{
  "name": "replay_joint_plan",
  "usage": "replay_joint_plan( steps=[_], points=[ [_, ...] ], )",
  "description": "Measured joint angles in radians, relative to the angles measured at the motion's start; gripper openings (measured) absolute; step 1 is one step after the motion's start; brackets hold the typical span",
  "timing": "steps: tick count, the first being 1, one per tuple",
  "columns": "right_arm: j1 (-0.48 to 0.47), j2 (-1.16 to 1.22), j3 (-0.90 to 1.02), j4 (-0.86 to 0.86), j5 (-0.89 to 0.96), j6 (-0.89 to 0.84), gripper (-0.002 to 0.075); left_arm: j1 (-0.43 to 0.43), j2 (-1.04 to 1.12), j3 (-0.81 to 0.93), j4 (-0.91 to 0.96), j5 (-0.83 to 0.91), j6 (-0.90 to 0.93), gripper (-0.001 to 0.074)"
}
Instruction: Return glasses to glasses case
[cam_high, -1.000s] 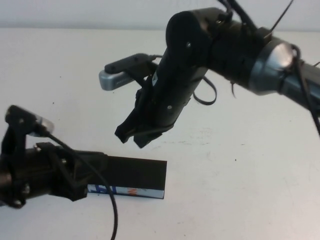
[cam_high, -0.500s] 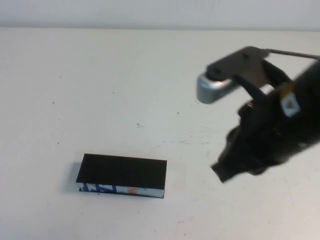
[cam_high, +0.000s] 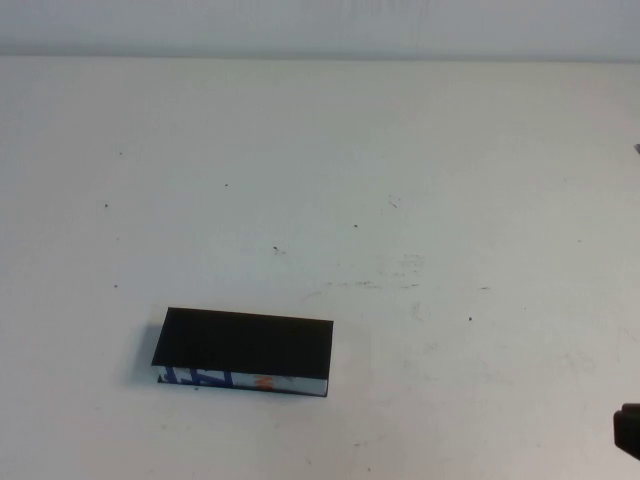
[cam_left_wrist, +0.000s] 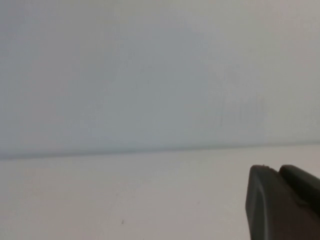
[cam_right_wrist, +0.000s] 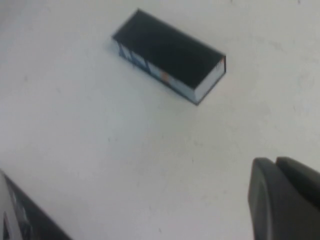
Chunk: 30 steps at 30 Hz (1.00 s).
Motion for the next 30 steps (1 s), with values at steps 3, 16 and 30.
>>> replay_joint_plan(
  steps=[3,16,30],
  points=[
    [0.000,-0.117,0.122,0.002,-0.199,0.005,-0.0013,0.000,0.000,0.071,-0.004,-0.056,0.014,0.0000],
    [0.000,-0.210,0.508,0.010,-0.818,0.008,-0.0013,0.000,0.000,0.081,-0.042,-0.130,0.035,0.0000],
    [0.000,-0.212,0.515,-0.022,-0.688,0.003,-0.0013,0.000,0.000,0.081,-0.043,-0.131,0.035,0.0000]
  ],
)
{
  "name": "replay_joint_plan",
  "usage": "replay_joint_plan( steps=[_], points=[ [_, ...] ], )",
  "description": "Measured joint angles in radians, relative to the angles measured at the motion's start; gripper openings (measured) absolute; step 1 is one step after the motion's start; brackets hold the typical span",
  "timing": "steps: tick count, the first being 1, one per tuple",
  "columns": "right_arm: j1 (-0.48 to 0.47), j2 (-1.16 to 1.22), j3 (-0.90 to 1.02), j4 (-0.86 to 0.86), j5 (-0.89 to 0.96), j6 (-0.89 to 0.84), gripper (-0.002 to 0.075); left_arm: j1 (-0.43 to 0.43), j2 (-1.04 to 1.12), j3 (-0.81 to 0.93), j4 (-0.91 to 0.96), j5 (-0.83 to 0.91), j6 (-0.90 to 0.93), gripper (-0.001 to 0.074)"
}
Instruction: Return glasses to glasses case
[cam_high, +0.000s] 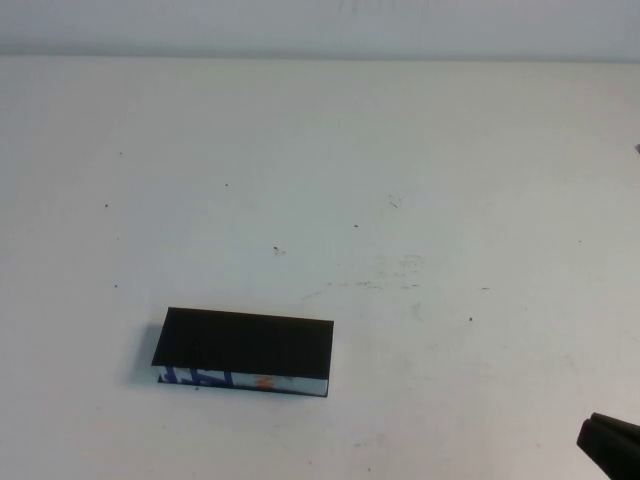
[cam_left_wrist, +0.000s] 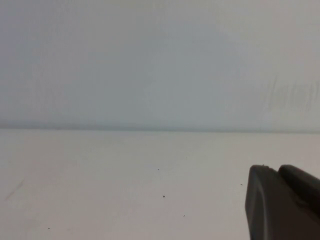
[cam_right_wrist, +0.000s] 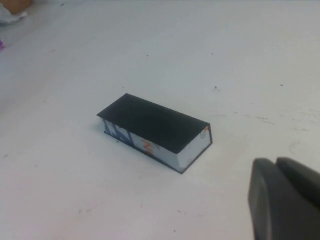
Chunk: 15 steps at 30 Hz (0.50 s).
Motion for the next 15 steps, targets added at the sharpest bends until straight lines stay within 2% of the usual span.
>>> replay_joint_plan(
  steps=[3,6,11,15],
  points=[
    [-0.008,-0.015,0.002,-0.024,0.006,-0.012,-0.0013,0.000,0.000,0.000,0.000,0.000,0.000,0.0000],
    [-0.094,-0.036,0.015,-0.062,-0.004,-0.020,-0.0013,0.000,0.000,0.000,0.000,0.000,0.000,0.0000],
    [-0.432,-0.106,0.107,-0.064,-0.026,-0.022,-0.0013,0.000,0.000,0.000,0.000,-0.001,0.000,0.0000],
    [-0.619,-0.213,0.185,-0.047,-0.028,-0.014,-0.0013,0.000,0.000,0.000,0.000,-0.002,0.000,0.0000]
  ],
)
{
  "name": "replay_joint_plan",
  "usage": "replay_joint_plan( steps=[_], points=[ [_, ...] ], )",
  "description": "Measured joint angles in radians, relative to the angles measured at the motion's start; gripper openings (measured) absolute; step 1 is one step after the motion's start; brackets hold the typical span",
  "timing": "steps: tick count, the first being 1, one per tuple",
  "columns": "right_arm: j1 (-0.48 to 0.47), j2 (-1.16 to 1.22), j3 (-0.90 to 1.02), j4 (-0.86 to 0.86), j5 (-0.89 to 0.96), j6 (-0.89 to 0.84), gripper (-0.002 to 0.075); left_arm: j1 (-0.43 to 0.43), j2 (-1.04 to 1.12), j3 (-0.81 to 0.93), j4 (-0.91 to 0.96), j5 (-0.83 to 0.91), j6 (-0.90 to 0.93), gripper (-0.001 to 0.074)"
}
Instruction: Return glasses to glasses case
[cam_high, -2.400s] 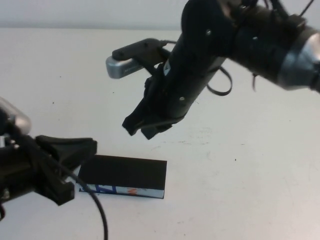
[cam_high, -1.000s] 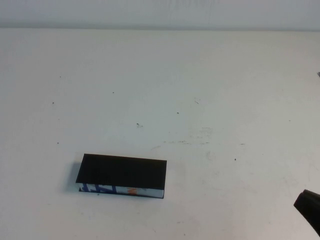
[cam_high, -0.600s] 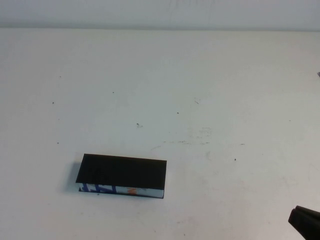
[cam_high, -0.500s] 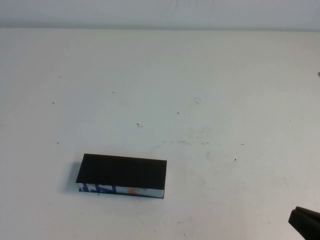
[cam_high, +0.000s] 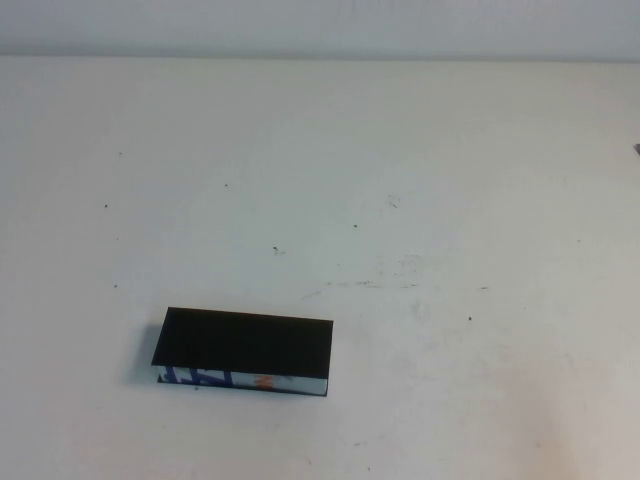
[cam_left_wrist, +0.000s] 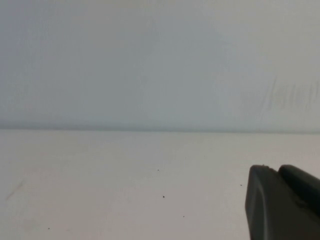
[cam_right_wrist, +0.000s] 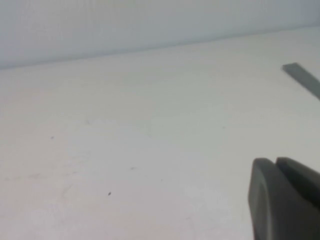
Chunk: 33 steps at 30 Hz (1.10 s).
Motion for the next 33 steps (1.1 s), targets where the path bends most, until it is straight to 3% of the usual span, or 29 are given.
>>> replay_joint_plan(
  steps=[3,11,33],
  points=[
    [-0.055,-0.078,0.013,0.008,0.028,0.000,-0.0013,0.000,0.000,0.002,0.000,0.000,0.000,0.0000],
    [-0.064,-0.122,0.015,0.008,0.244,0.000,-0.0013,0.000,0.000,0.002,0.000,-0.004,0.000,0.0000],
    [-0.066,-0.122,0.015,0.008,0.250,0.000,-0.0013,0.000,0.000,0.002,-0.006,-0.007,0.000,0.0000]
  ],
)
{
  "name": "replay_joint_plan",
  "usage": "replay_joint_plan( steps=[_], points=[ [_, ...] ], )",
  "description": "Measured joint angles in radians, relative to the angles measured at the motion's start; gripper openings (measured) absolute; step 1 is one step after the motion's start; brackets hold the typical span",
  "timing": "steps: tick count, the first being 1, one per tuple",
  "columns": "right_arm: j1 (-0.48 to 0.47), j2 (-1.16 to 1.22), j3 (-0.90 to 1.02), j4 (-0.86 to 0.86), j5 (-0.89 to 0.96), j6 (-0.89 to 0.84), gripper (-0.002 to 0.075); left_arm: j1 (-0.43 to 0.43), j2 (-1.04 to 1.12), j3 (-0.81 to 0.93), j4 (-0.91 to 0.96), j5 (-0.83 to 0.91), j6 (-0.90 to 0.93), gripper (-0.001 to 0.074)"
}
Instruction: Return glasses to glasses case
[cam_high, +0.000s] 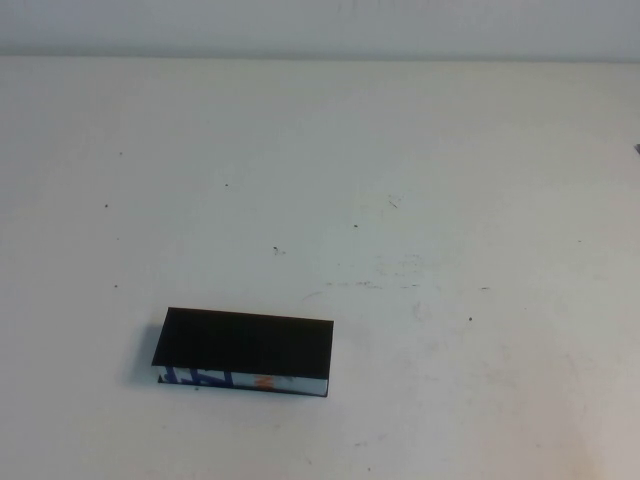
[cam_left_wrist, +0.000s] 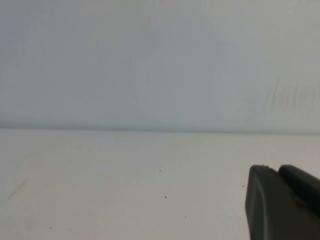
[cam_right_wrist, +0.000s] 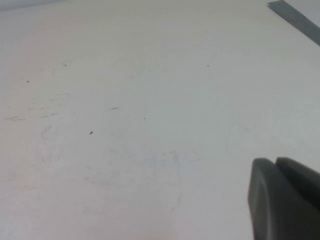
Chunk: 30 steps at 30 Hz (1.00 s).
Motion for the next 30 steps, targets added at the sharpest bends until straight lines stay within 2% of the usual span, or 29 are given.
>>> replay_joint_plan(
  steps=[7,10,13,16,18,21,26,30],
  points=[
    [0.000,0.000,0.000,0.000,0.000,0.000,-0.0013,0.000,0.000,0.000,-0.002,-0.002,0.000,0.0000],
    [0.000,0.000,0.000,0.000,0.000,0.000,-0.0013,0.000,0.000,0.000,0.115,-0.012,-0.045,0.0000],
    [0.000,0.000,0.000,0.000,0.000,0.000,-0.0013,0.020,0.000,0.000,0.516,0.012,-0.363,0.0000],
    [0.000,0.000,0.000,0.000,0.000,0.000,-0.0013,0.054,0.000,0.000,0.996,0.060,-0.779,0.0000],
    [0.000,0.000,0.000,0.000,0.000,0.000,-0.0013,0.078,0.000,0.000,1.166,0.121,-0.970,0.0000],
    [0.000,0.000,0.000,0.000,0.000,0.000,-0.0013,0.094,0.000,0.000,1.254,0.247,-1.074,0.0000],
    [0.000,0.000,0.000,0.000,0.000,0.000,-0.0013,0.099,-0.002,0.000,1.286,0.404,-1.118,0.0000],
    [0.000,0.000,0.000,0.000,0.000,0.000,-0.0013,0.099,-0.002,0.000,1.286,0.445,-1.133,0.0000]
  ],
)
